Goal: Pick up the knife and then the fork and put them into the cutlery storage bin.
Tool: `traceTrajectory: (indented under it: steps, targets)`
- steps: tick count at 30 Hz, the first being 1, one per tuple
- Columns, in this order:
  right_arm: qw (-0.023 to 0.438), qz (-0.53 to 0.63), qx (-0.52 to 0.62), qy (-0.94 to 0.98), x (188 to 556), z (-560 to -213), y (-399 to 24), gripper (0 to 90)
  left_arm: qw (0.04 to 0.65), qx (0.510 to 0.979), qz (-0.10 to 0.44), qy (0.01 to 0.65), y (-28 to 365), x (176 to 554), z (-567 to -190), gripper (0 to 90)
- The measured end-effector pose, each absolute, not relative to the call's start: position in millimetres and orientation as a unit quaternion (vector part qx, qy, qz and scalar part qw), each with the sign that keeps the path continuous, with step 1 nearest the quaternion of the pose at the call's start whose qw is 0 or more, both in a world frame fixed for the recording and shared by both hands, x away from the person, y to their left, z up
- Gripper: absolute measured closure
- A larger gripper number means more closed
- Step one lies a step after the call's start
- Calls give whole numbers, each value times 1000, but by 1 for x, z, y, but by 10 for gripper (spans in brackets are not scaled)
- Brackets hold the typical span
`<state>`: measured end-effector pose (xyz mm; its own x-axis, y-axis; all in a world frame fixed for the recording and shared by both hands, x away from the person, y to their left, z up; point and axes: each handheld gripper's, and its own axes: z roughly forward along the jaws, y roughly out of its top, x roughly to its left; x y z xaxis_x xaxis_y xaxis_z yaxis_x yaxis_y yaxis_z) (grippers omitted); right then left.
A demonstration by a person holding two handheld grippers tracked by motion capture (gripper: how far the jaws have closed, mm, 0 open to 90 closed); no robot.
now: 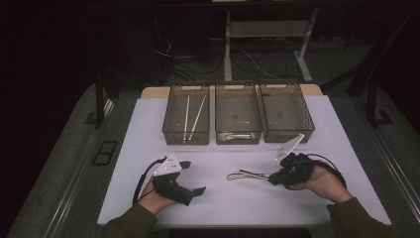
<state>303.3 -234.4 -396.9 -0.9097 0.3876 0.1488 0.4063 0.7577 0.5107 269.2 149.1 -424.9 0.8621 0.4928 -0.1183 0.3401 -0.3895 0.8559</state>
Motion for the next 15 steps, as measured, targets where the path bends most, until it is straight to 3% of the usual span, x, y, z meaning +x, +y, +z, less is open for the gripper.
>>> traceTrajectory:
  steps: [15]
  targets:
    - [-15,-358,-269,-894,307,-385,-261,836,491,832,83,244,152,271,-428,0]
